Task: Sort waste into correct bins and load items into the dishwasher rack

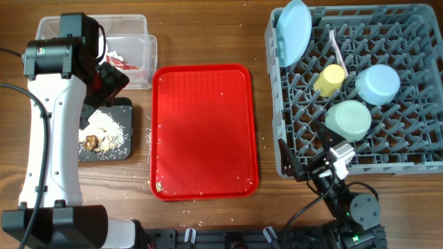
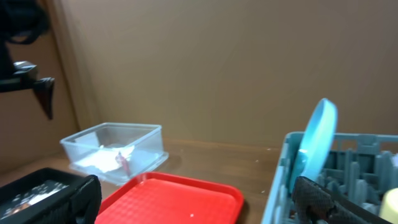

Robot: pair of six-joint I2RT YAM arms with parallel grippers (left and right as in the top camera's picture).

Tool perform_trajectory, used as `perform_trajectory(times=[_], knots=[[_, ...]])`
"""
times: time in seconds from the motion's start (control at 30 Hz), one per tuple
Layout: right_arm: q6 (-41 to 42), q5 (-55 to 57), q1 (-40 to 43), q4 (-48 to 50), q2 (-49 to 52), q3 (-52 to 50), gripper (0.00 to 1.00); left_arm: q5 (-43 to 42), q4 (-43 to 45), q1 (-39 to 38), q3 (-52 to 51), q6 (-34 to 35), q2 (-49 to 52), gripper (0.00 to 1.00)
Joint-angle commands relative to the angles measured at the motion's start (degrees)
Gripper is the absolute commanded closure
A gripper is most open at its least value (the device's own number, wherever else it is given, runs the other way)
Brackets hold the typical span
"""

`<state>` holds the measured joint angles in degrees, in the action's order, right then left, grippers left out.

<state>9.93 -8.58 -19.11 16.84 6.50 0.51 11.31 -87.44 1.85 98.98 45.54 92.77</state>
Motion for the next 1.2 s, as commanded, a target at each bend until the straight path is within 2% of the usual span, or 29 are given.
perform_trajectory(times=[0.0, 0.37, 0.5, 0.8, 1.17], knots=[[-0.61, -0.96, 2.58, -2.12, -2.38, -0.22, 0.0, 0.76, -0.07, 0.26, 0.31, -0.26, 0.15, 0.0], [-0.9, -0.83, 11.52, -10.08, -6.32, -0.22, 0.0, 0.76, -0.09, 0.26, 0.31, -0.26, 0.15, 0.0], [-0.9, -0.66, 16.7, -16.33, -6.32, -0.22, 0.0, 0.76, -0.07, 0.26, 0.31, -0.26, 0.15, 0.0], [-0.94, -0.31, 25.18, -16.24, -6.32, -0.22, 0.0, 0.76, -0.07, 0.26, 0.31, -0.26, 0.15, 0.0], [-0.92, -0.33, 25.94, -16.2, -6.25, -0.22, 0.0, 0.76, -0.07, 0.26, 0.31, -0.26, 0.15, 0.0]])
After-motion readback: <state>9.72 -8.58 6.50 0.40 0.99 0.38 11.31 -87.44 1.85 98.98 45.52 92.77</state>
